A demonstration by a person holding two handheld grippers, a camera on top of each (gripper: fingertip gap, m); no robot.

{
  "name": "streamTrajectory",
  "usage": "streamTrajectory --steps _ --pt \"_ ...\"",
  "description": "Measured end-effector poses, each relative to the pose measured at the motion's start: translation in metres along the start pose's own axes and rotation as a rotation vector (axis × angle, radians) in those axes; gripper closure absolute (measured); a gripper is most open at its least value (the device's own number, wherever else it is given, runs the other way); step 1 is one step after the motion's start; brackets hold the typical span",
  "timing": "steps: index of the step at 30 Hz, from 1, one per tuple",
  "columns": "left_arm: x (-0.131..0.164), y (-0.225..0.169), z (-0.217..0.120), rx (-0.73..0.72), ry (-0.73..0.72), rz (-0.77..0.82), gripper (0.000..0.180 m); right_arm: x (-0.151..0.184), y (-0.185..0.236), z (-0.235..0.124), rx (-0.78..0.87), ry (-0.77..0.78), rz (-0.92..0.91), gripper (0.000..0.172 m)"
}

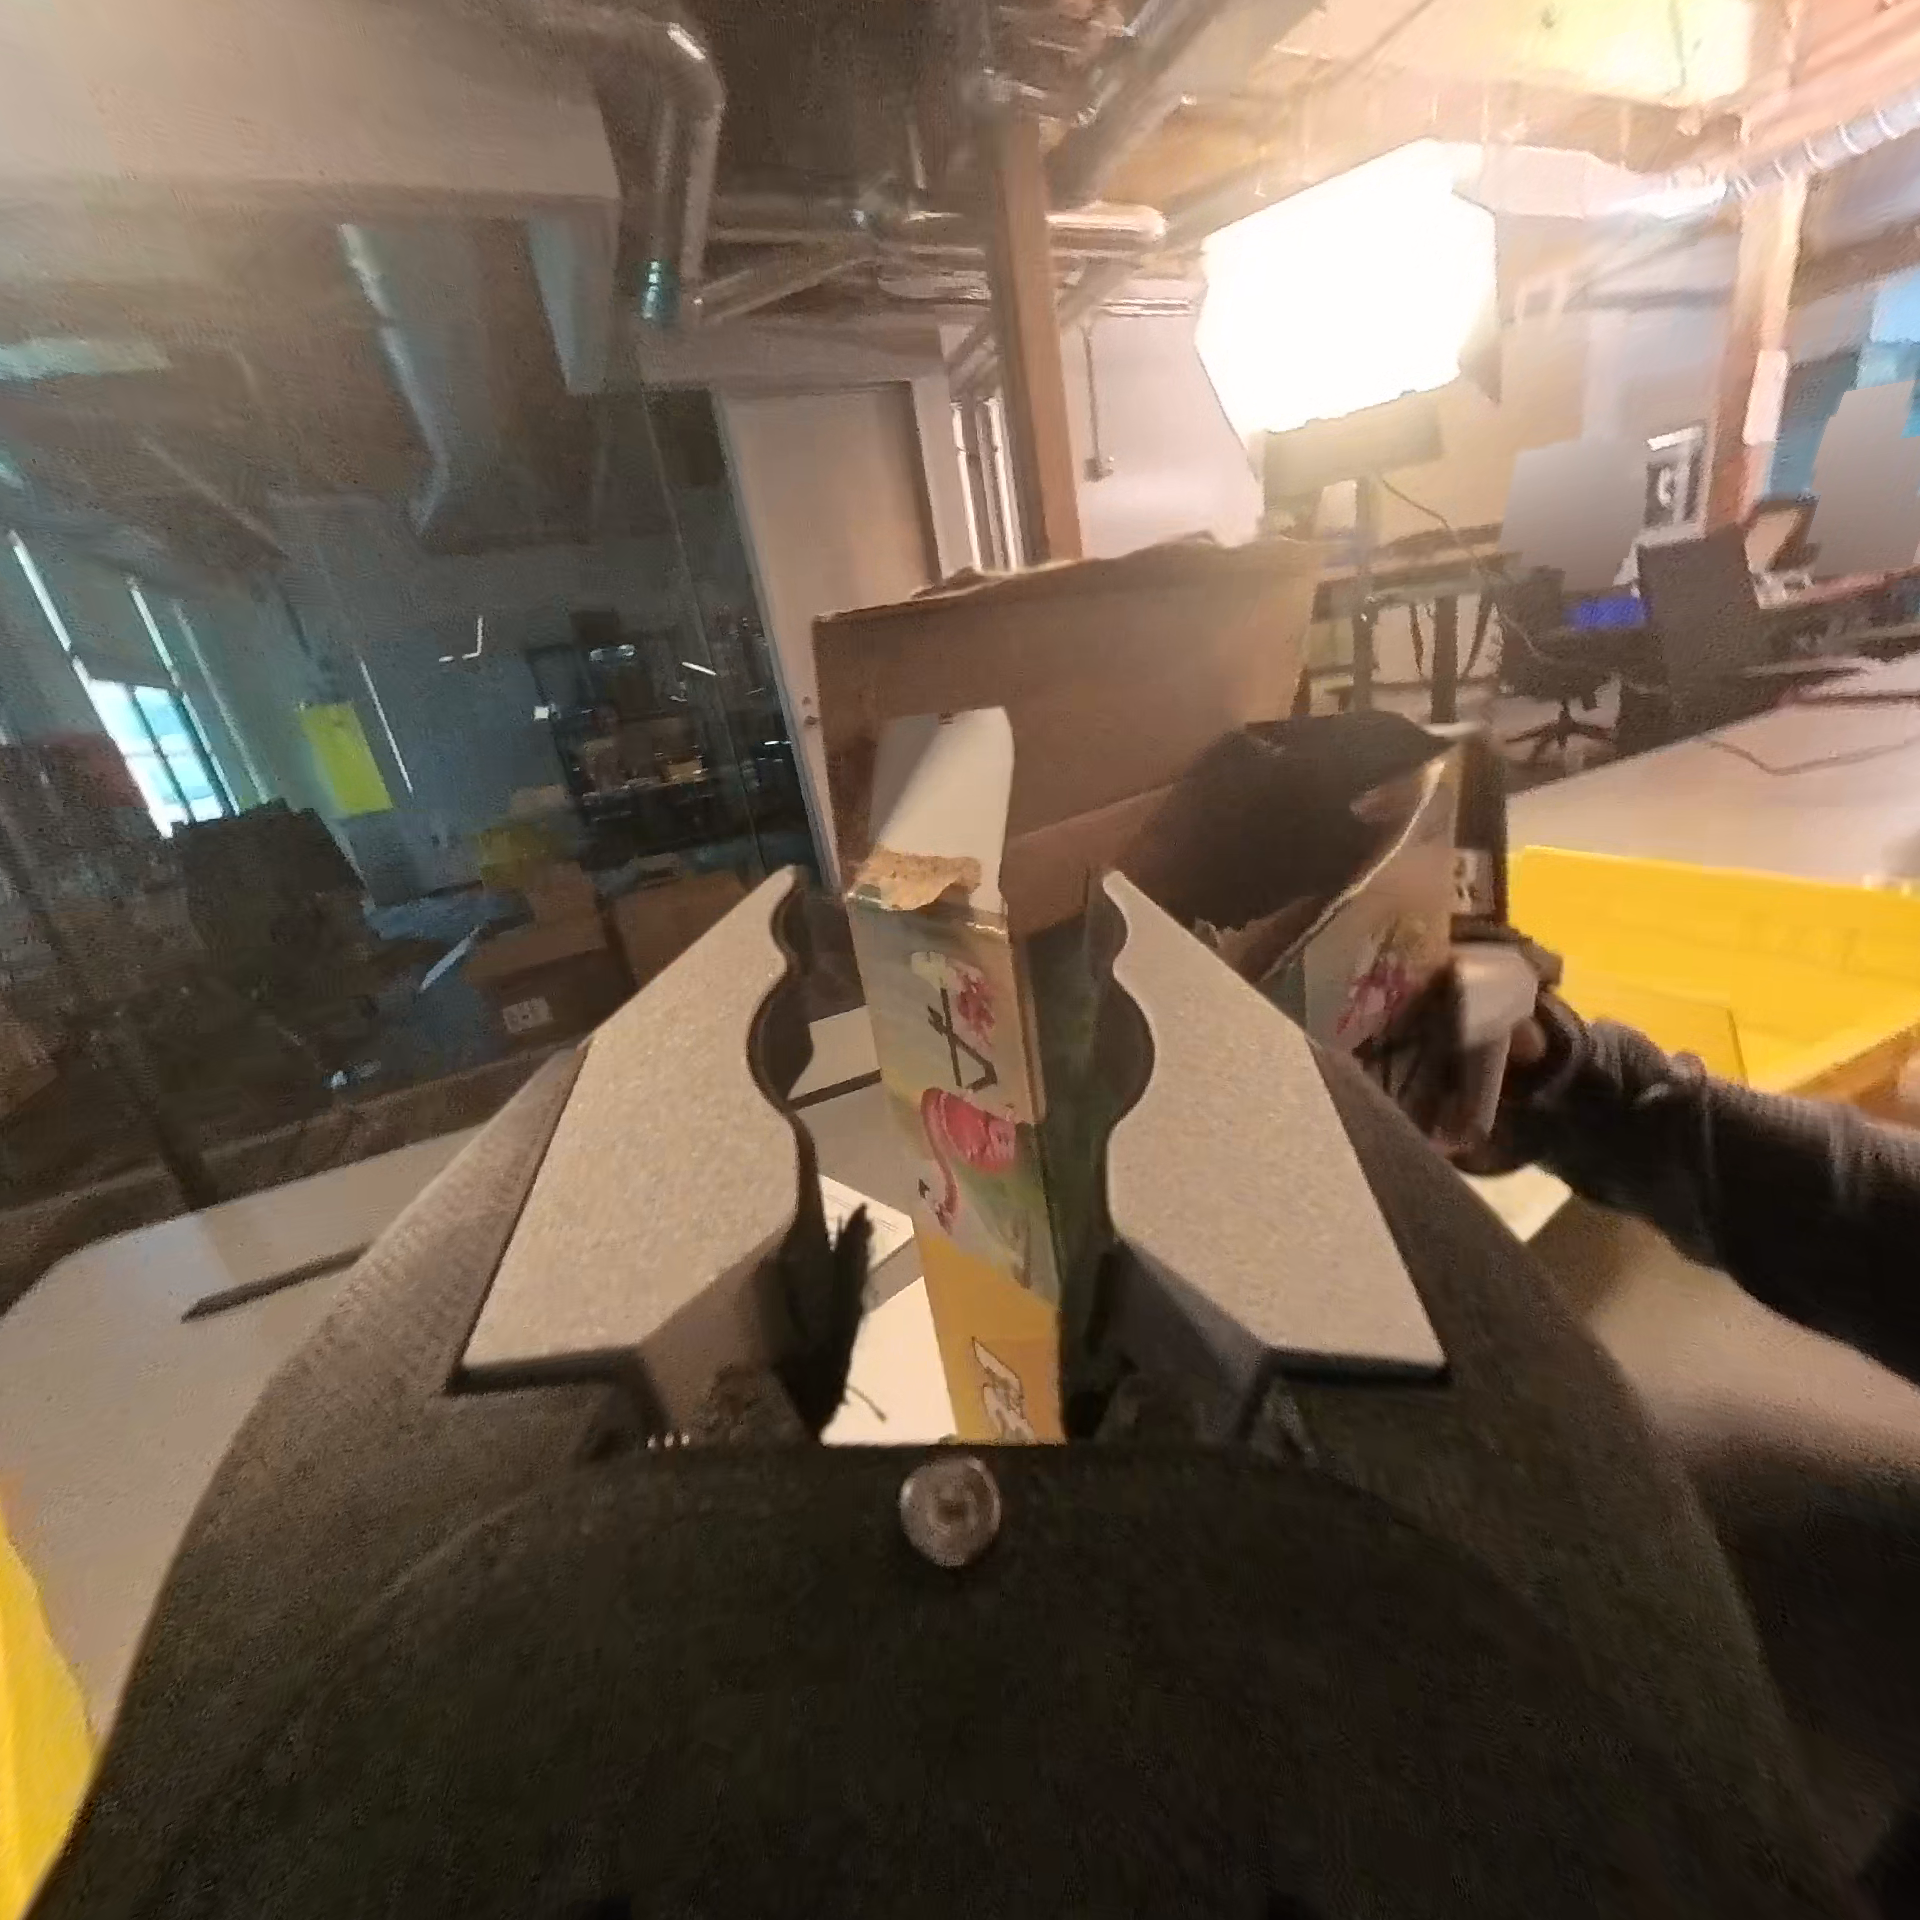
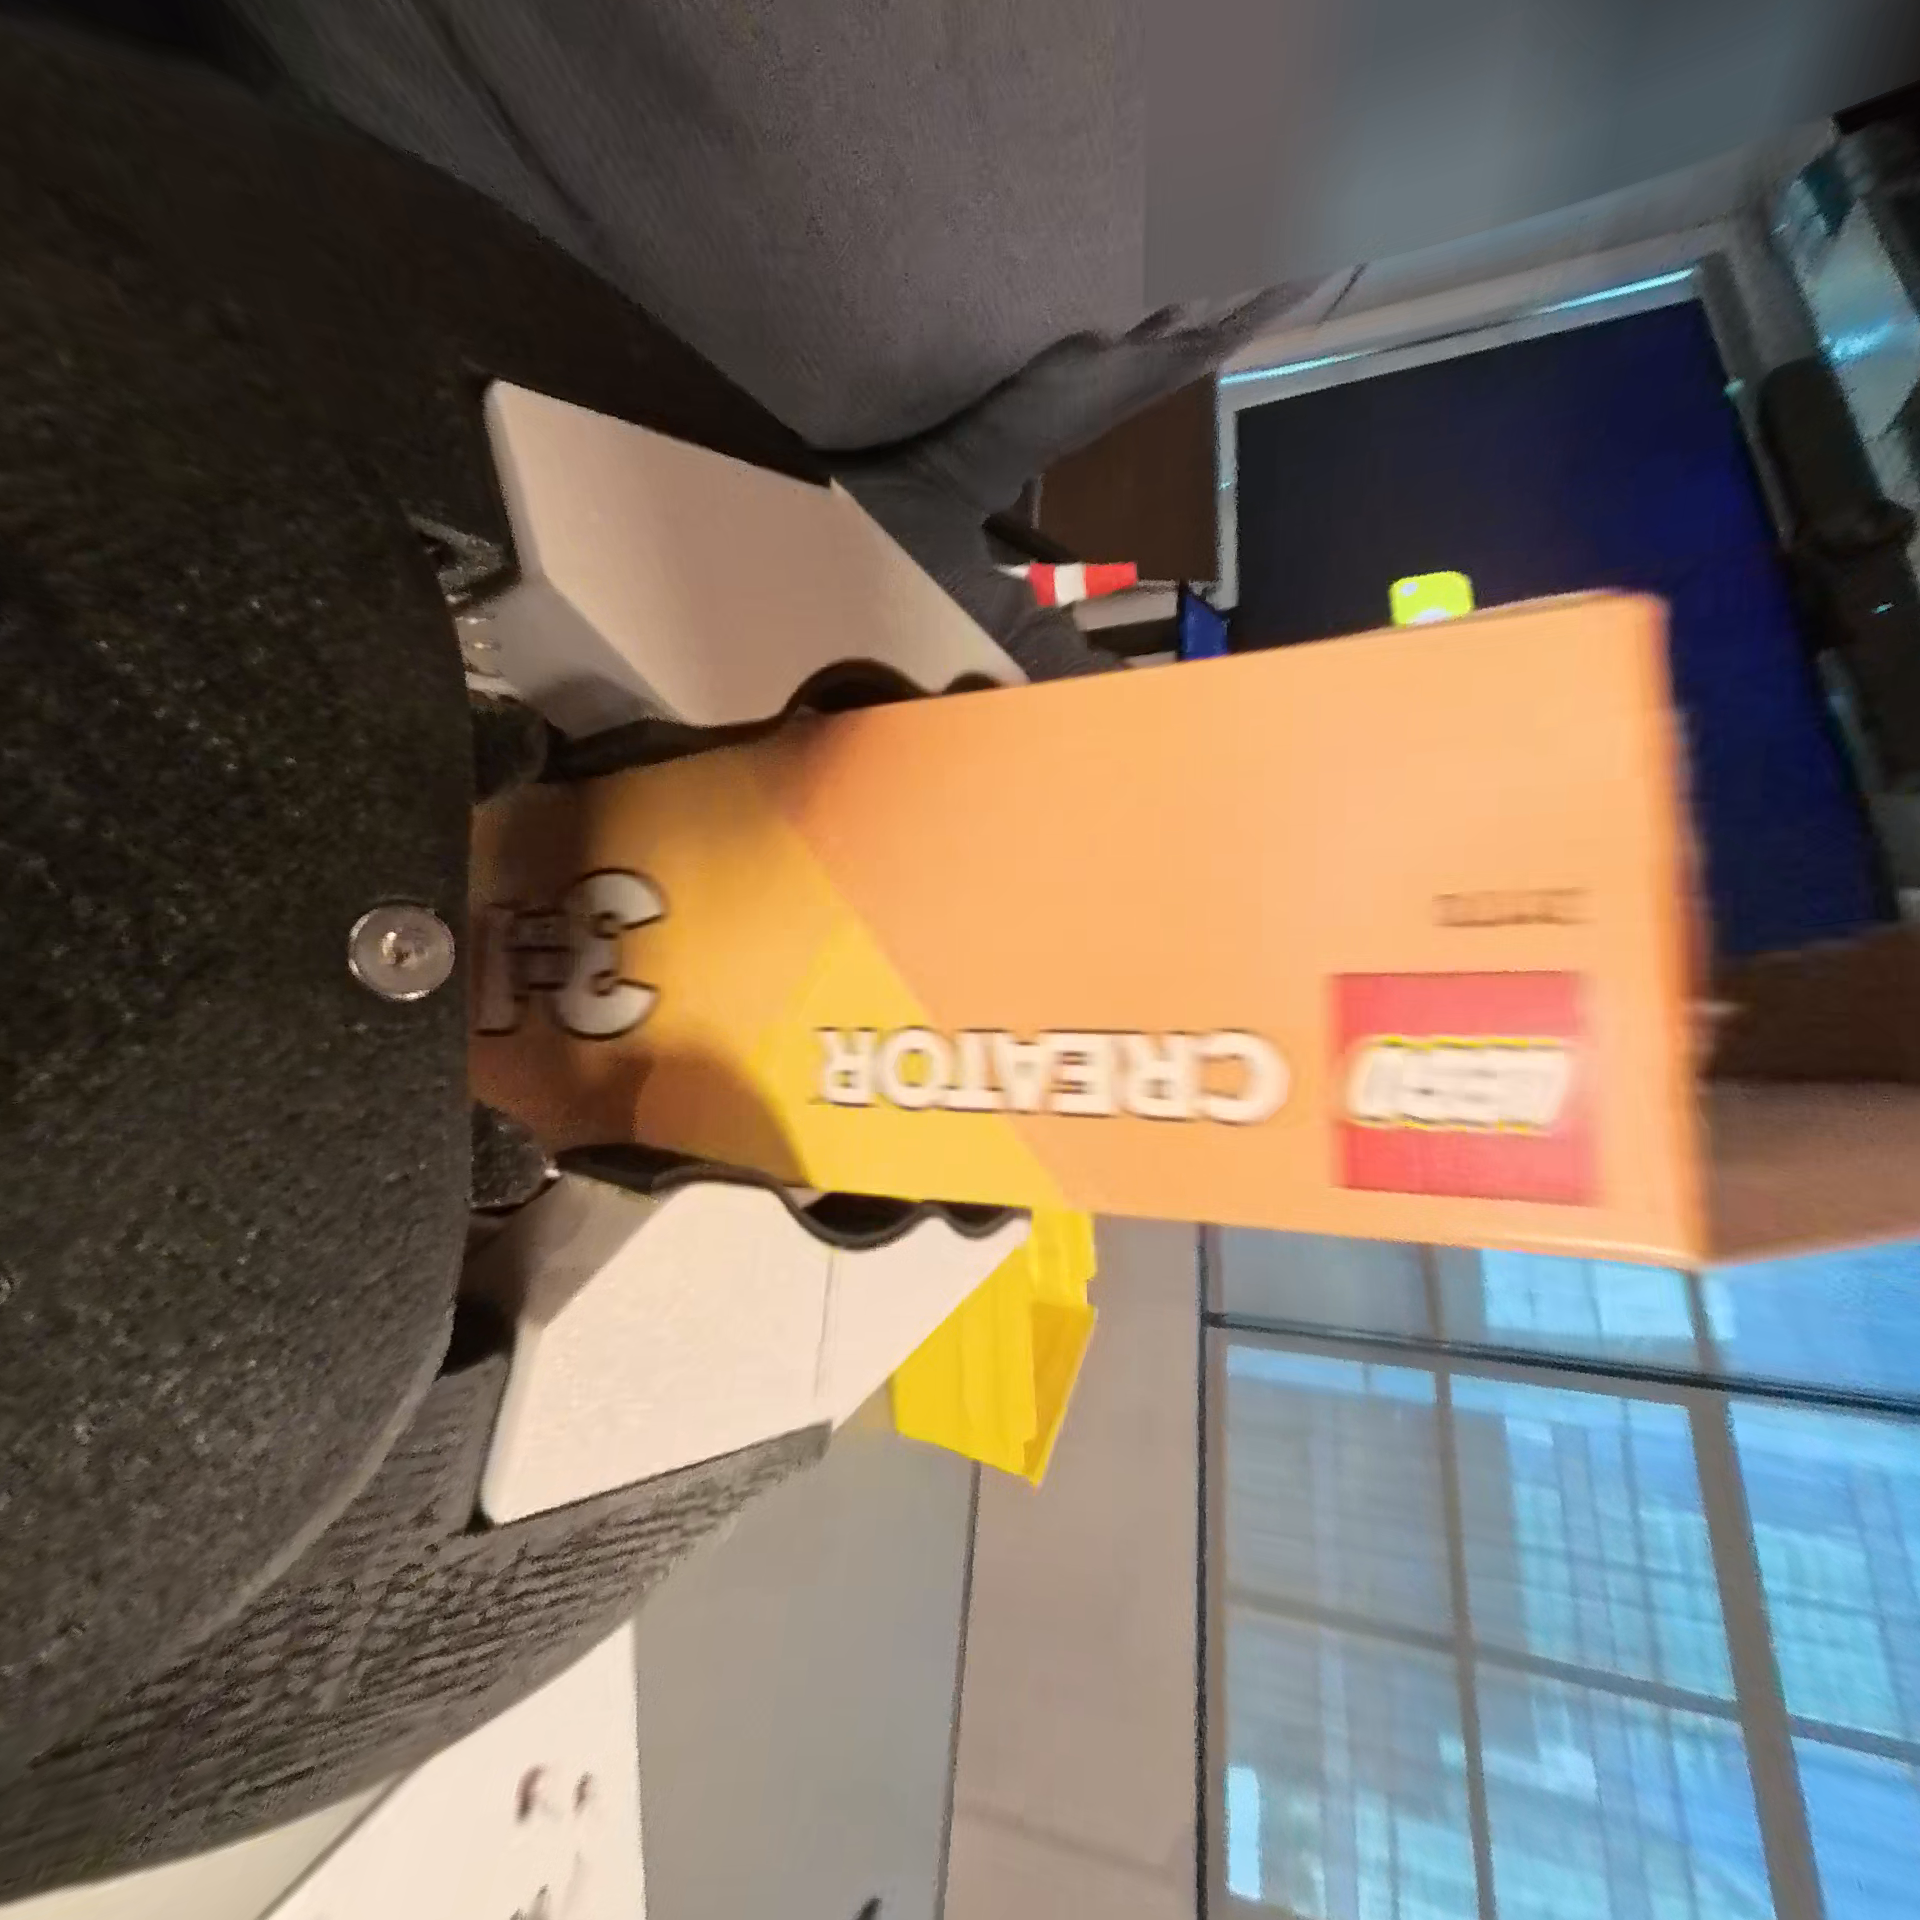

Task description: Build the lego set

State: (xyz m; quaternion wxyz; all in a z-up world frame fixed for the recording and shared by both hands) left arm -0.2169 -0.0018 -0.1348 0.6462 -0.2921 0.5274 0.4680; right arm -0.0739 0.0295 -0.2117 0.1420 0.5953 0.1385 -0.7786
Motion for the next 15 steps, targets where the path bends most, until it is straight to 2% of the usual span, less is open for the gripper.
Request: streamTrajectory --steps 3,7,10,12,15 --pt "-0.005 -0.014 -0.003 0.064 -0.015 0.092 0.132 -0.034 0.006 -0.007 -0.004 -0.107 -0.018 0.070" --pt "-0.005 -0.022 -0.004 0.133 -0.006 0.171 0.134 -0.074 0.010 -0.017 0.007 -0.214 -0.009 0.080" --pt "0.002 -0.031 -0.004 0.234 0.050 0.220 0.125 -0.075 0.011 -0.012 0.048 -0.110 -0.010 0.085" --pt "0.005 -0.030 -0.001 0.238 0.073 0.287 0.122 -0.069 0.005 -0.009 0.119 0.000 -0.015 0.092" --pt "0.007 -0.025 0.002 0.198 0.069 0.435 0.134 -0.067 0.004 -0.009 0.129 0.068 0.005 0.093"
Point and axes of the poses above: each gripper's, where its closed fingertips meet, z out along the fingers, x out of its underside, y = z × x across the jaws, the point moved 2 cm from there along -z, back along the fingers, and after that the axes turned 13 degrees about -x, right-handed, at the moved point
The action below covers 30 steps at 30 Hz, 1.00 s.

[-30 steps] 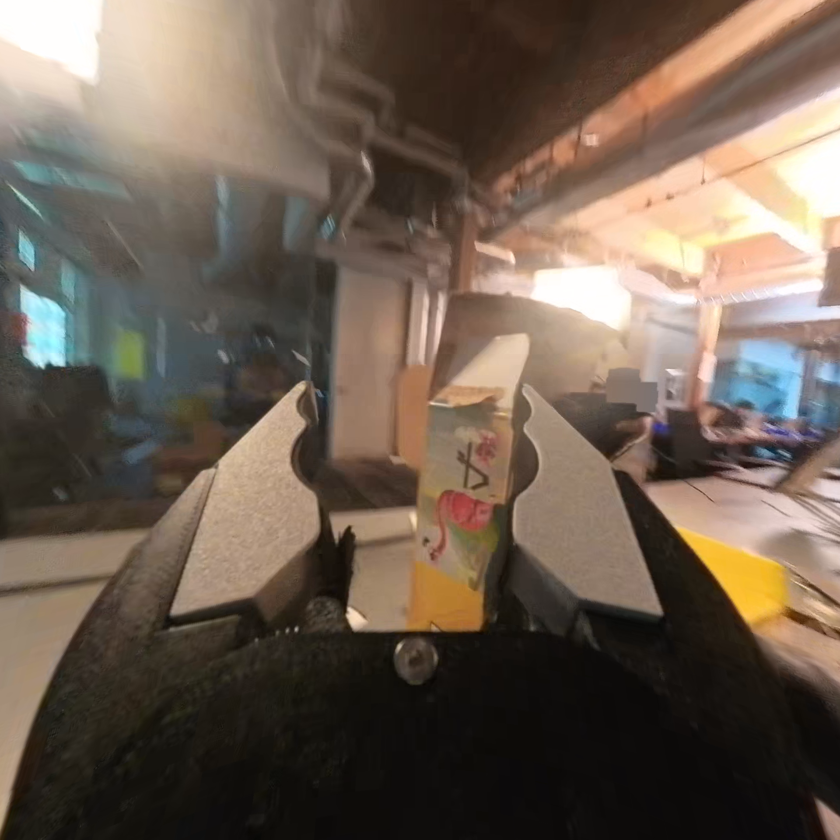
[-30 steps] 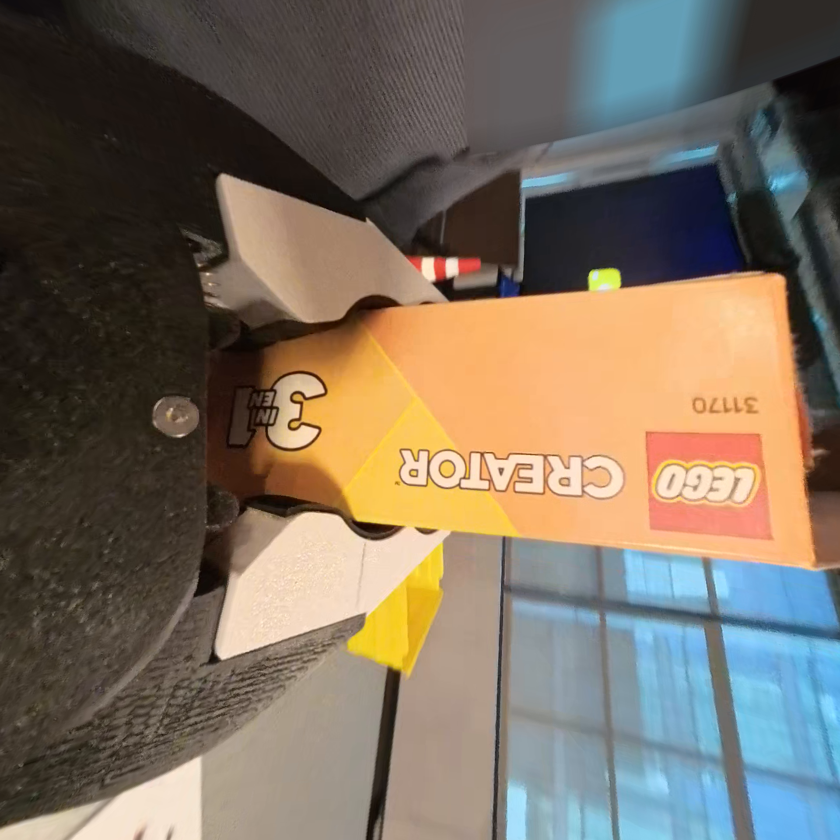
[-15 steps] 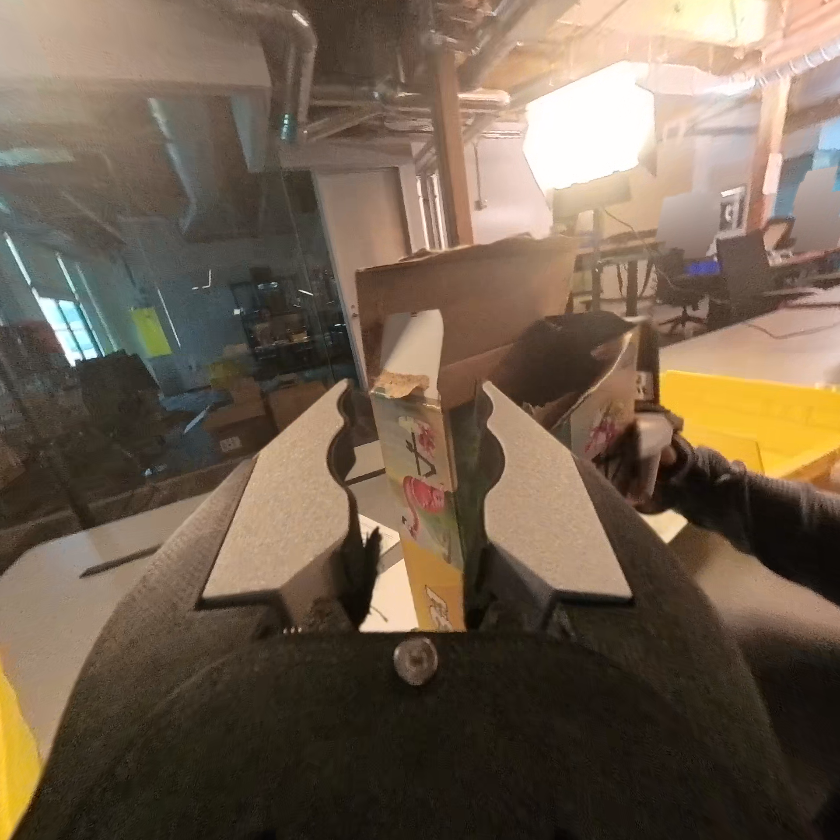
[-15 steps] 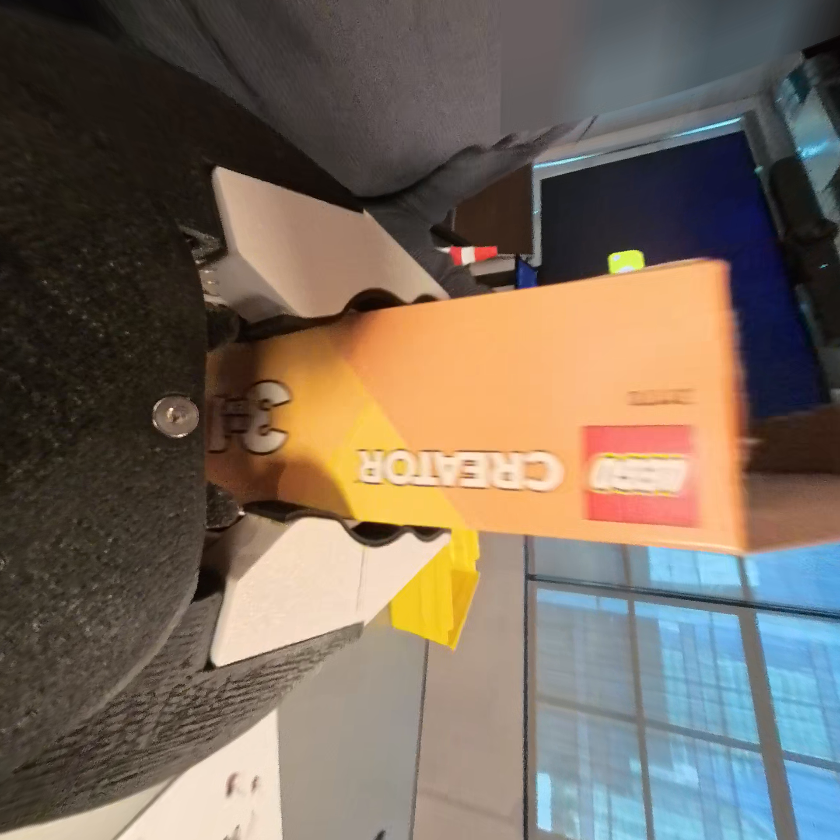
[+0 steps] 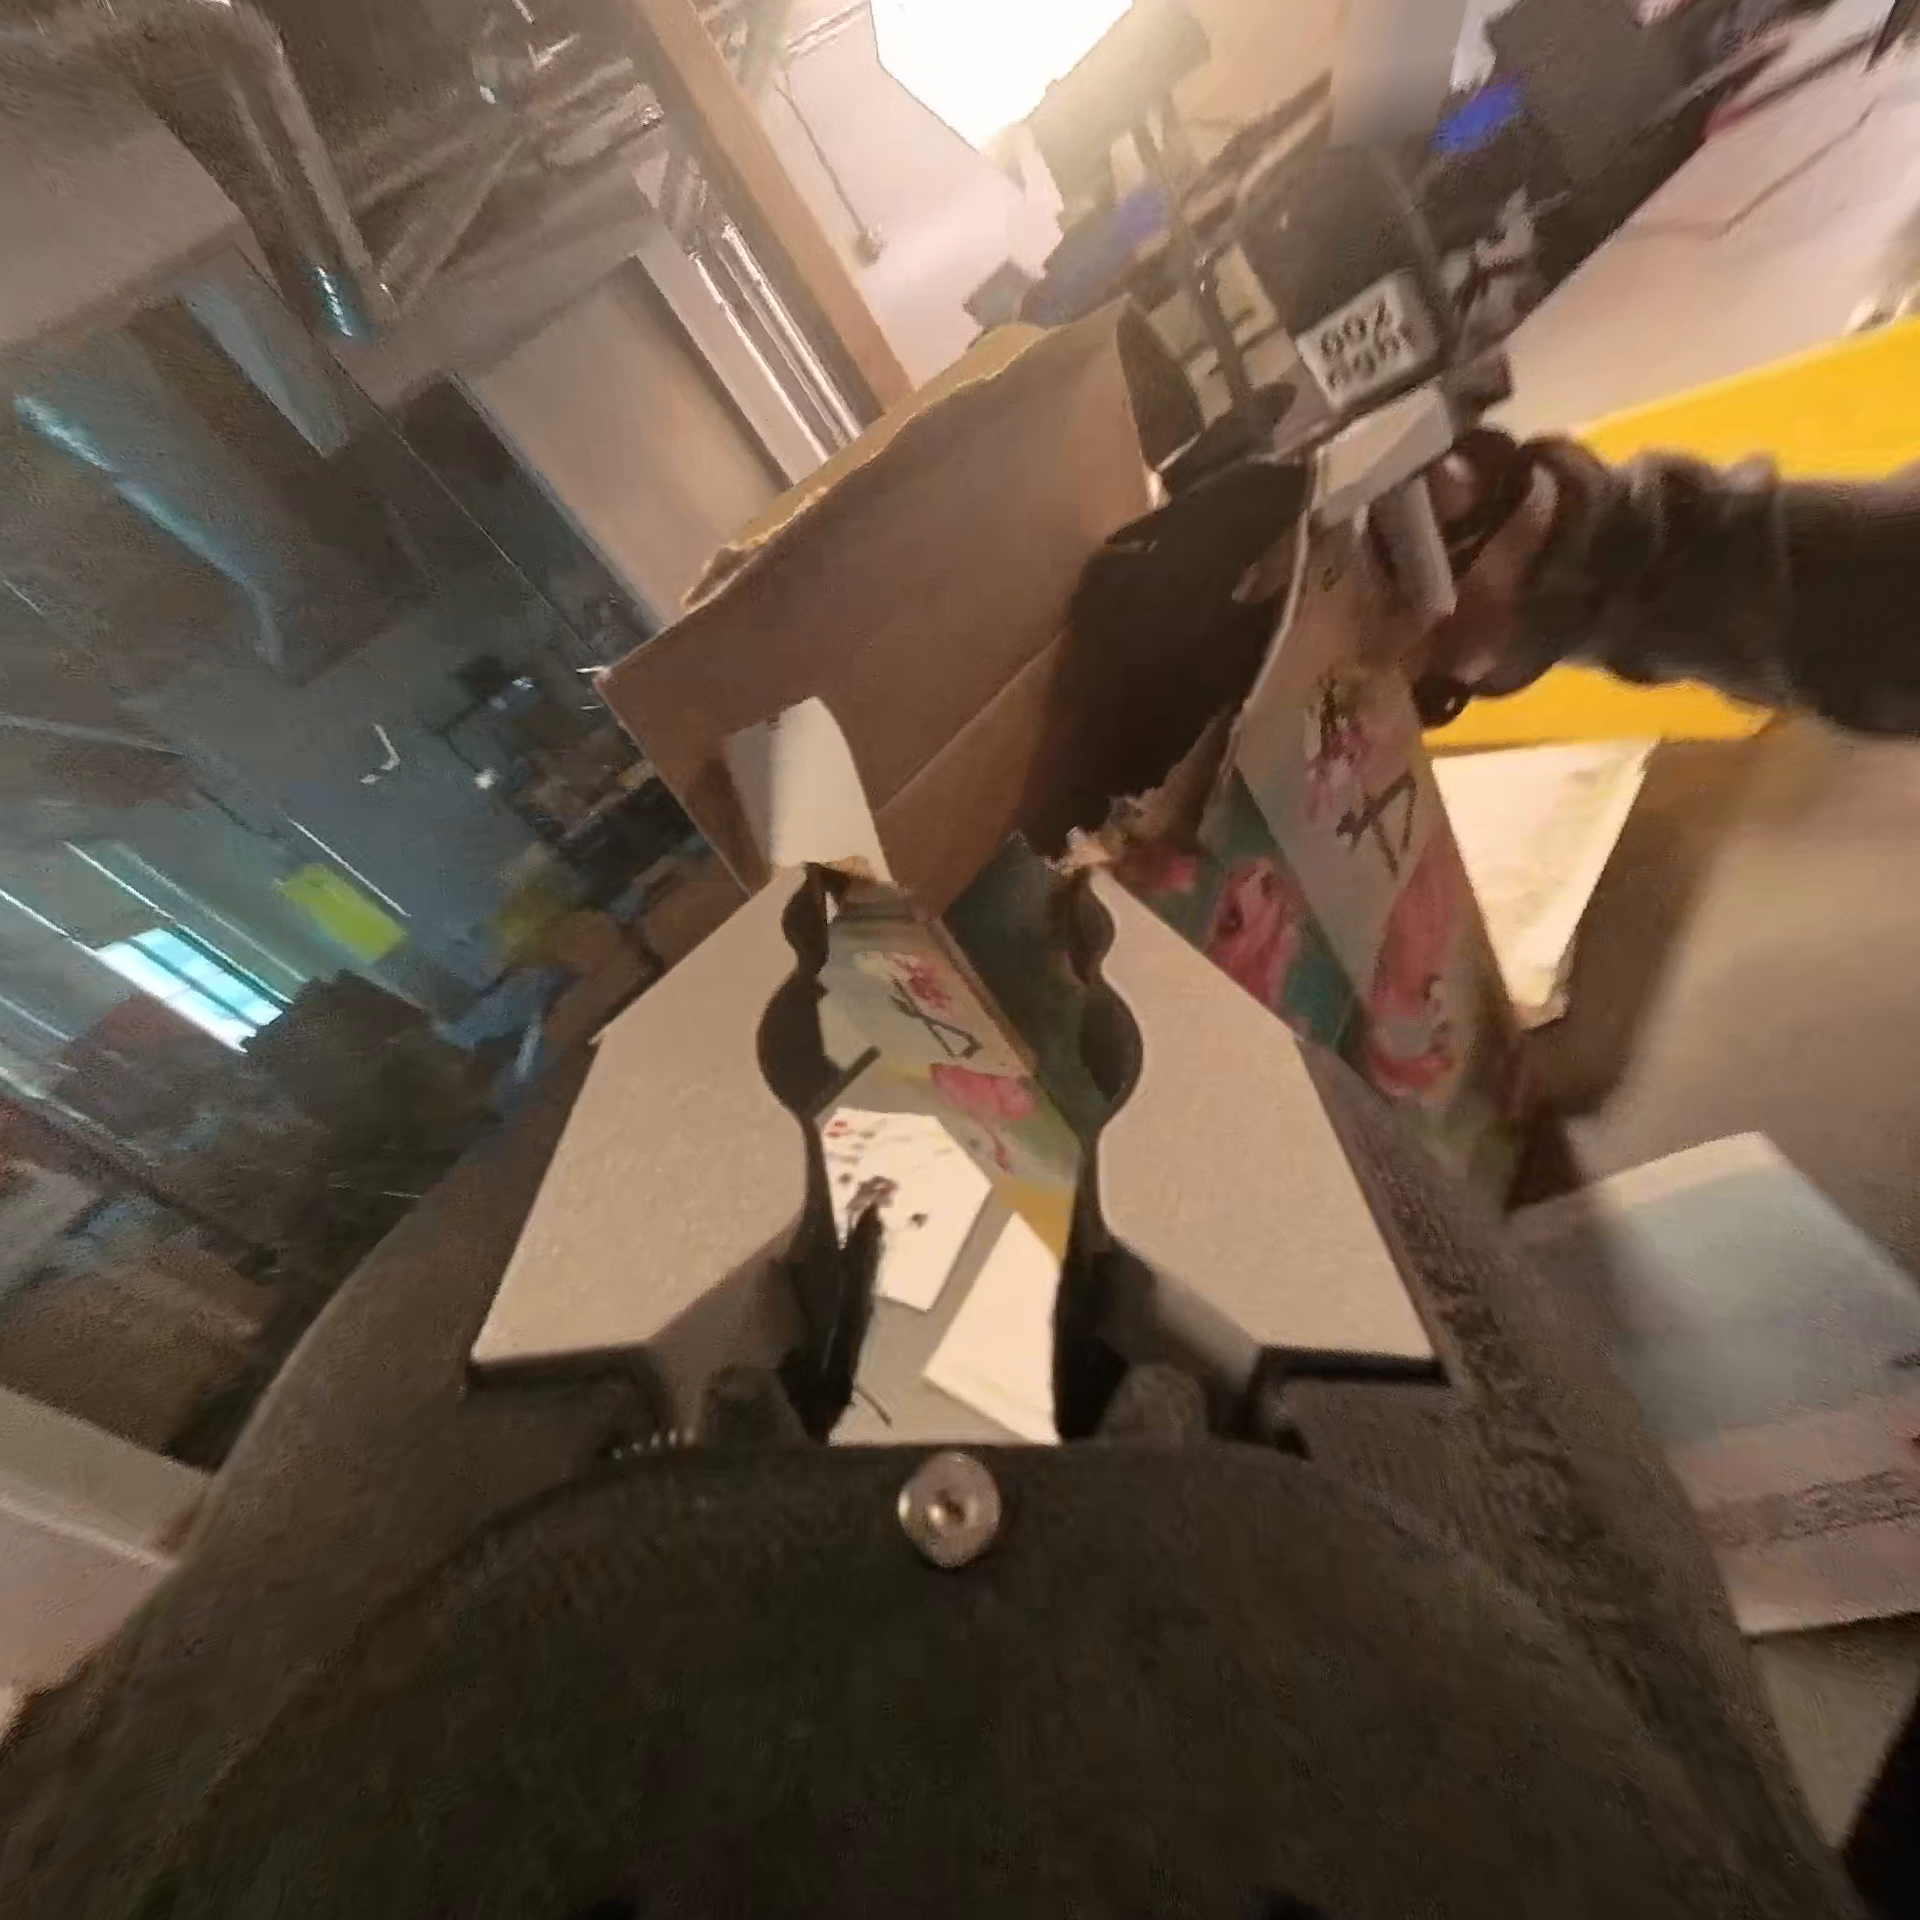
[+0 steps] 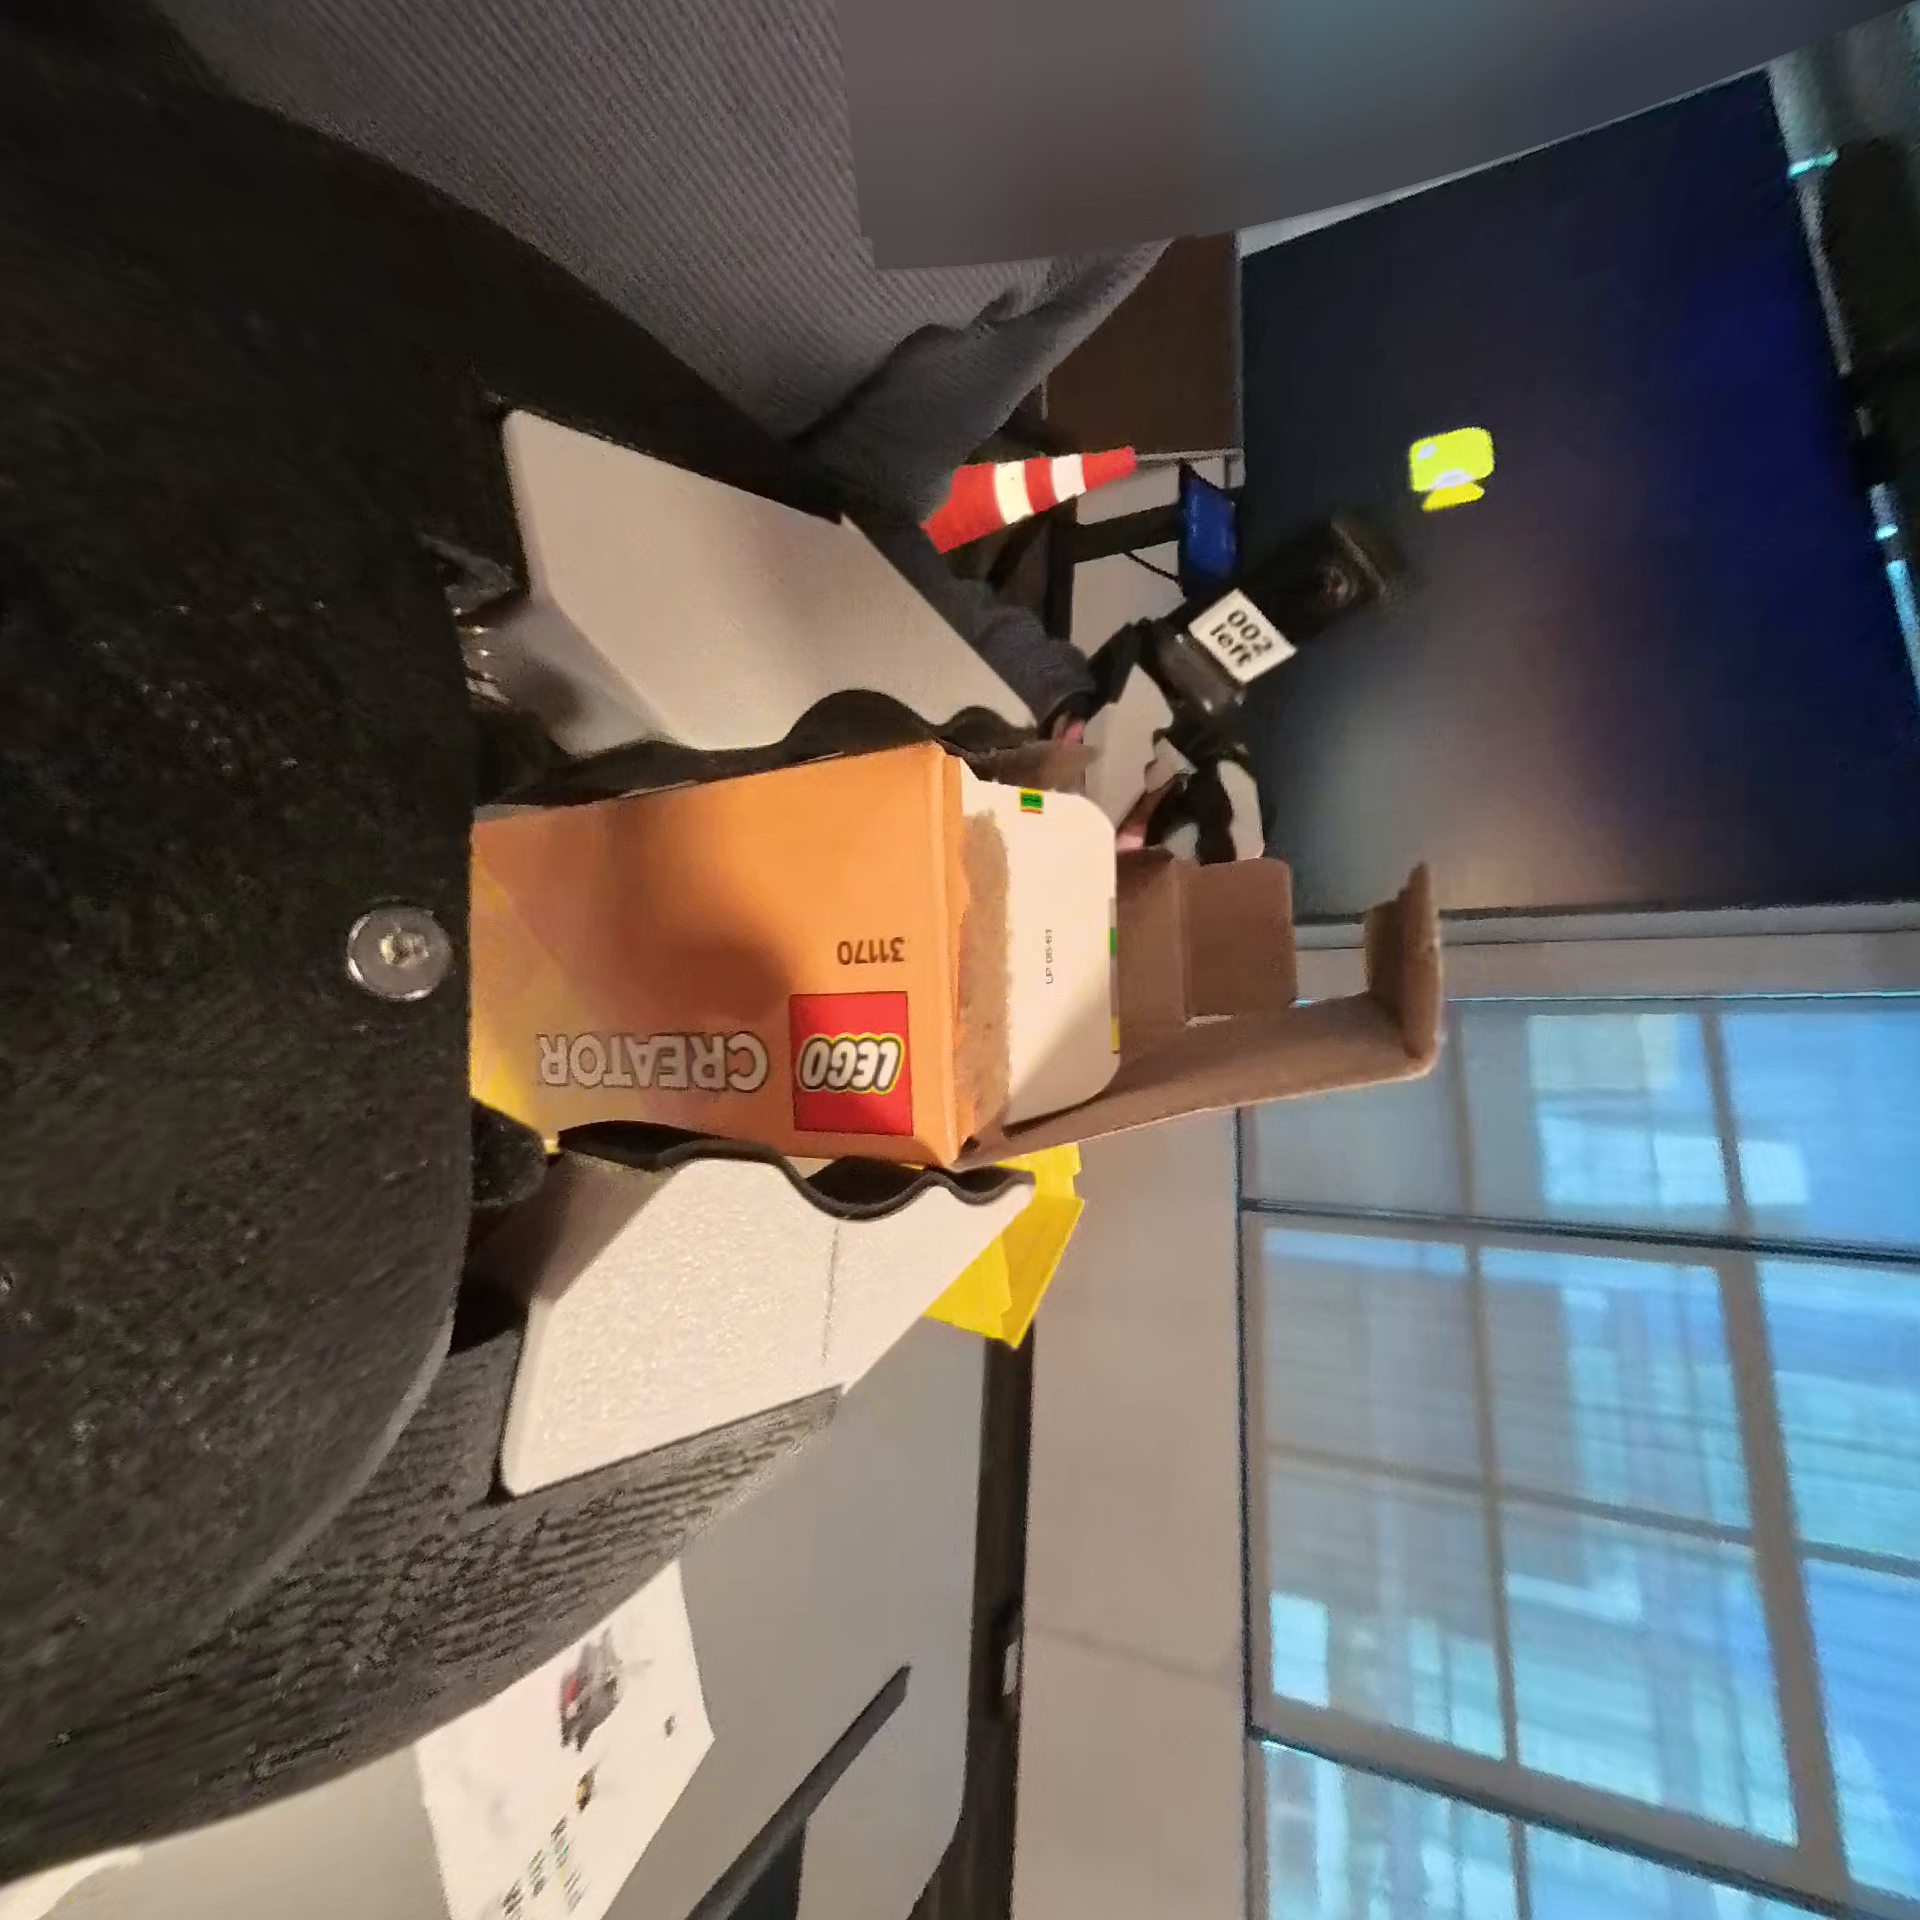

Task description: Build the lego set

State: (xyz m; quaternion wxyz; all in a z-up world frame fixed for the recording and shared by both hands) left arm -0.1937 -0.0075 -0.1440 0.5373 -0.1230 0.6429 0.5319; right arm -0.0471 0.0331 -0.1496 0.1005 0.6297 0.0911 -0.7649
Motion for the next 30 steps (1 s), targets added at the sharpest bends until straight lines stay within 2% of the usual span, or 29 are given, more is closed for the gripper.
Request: streamTrajectory --steps 6,9,12,13,15,19,22,25,30 --pt "-0.001 -0.003 -0.001 -0.031 -0.004 0.237 0.127 -0.005 0.000 0.000 -0.011 -0.015 0.048 0.093" --pt "-0.008 -0.010 -0.002 0.035 -0.028 0.225 0.114 -0.024 0.002 -0.006 -0.068 -0.141 0.110 0.092" --pt "-0.008 -0.016 -0.001 0.111 -0.016 0.220 0.109 -0.022 -0.006 -0.009 -0.033 -0.100 0.148 0.104" --pt "-0.006 -0.015 0.000 0.107 -0.006 0.253 0.109 -0.019 -0.009 -0.009 -0.006 -0.064 0.147 0.104" --pt "-0.001 -0.020 0.000 0.146 0.020 0.316 0.123 -0.018 -0.007 -0.007 -0.005 -0.014 0.157 0.105" --pt "0.001 -0.025 0.003 0.201 0.052 0.329 0.125 -0.016 -0.006 -0.006 0.022 0.068 0.151 0.106" --pt "0.000 -0.026 0.002 0.246 0.075 0.336 0.131 -0.028 -0.005 -0.010 0.011 -0.003 0.141 0.106" --pt "0.001 -0.028 0.003 0.270 0.117 0.371 0.133 -0.049 -0.005 -0.019 -0.002 -0.108 0.124 0.098" --pt "0.003 -0.027 0.006 0.271 0.165 0.432 0.133 -0.063 -0.007 -0.012 0.009 -0.011 0.094 0.096"
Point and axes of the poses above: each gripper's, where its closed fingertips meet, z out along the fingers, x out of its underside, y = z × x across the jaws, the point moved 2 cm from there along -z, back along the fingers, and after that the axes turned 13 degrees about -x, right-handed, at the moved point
